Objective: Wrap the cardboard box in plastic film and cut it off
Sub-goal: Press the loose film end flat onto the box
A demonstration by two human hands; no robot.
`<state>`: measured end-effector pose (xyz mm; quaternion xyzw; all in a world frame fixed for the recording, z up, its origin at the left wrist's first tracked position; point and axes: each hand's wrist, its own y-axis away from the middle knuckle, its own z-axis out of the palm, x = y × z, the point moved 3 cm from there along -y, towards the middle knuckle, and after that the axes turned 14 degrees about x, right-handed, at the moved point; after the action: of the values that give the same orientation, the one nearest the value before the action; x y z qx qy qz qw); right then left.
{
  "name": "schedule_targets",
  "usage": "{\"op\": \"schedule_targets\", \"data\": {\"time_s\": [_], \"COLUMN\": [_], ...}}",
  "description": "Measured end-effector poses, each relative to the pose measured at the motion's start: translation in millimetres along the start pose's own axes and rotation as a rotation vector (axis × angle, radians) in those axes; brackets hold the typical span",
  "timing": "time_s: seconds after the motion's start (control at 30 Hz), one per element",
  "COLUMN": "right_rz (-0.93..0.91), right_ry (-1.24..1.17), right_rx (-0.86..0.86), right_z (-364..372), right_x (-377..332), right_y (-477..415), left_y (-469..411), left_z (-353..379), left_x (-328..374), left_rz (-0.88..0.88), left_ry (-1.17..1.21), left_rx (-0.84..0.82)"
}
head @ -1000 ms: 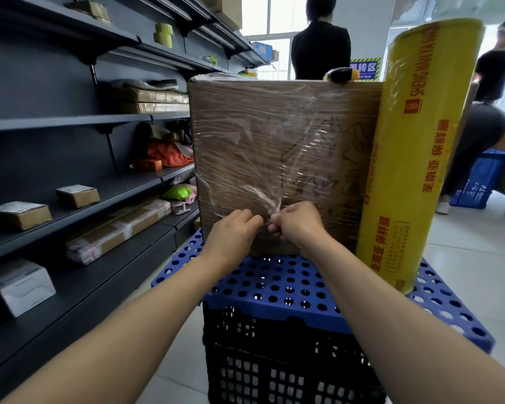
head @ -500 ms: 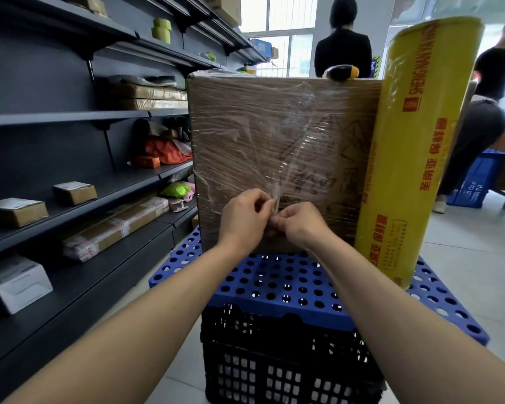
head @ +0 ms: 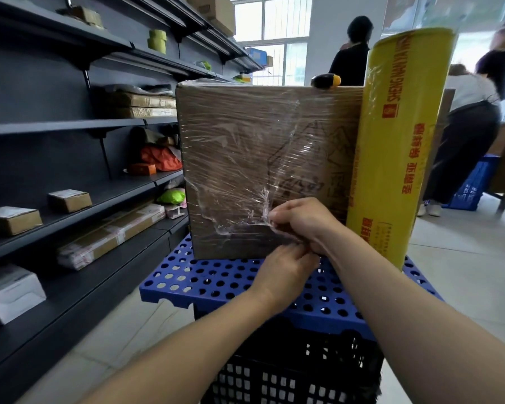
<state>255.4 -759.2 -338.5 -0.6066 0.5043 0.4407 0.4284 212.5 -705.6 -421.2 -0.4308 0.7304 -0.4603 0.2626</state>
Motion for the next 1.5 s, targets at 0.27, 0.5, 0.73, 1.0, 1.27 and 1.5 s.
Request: {"op": "schedule_targets", "data": {"time_s": [0.27, 0.5, 0.73, 1.0, 1.27, 1.5], "right_rz": [0.013, 0.205, 0.148, -0.176, 0.062, -0.289], "right_ry": [0.001, -0.221, -0.225, 0.235, -0.08, 0.336], "right_rx": [-0.023, -0.04, -0.078, -0.058, 0.094, 0.252], "right_z": [12, 14, 11, 12, 6, 13], "right_x": [-5, 7, 8, 6, 10, 10], "right_y": [-5, -3, 0, 7, -1, -5], "left_y": [6, -14, -5, 10, 12, 15], "left_z": [-40, -51, -51, -48, -47, -47], "left_x": [-42, -66, -67, -61, -62, -61], "left_rz": [-0.123, -0.178, -0.056, -0.031, 0.012, -0.004], "left_ry": [-0.164, -0.441, -0.405, -0.434, -0.473, -0.461], "left_rx": [0.135, 0.186, 0.196, 0.203, 0.137, 0.09]}}
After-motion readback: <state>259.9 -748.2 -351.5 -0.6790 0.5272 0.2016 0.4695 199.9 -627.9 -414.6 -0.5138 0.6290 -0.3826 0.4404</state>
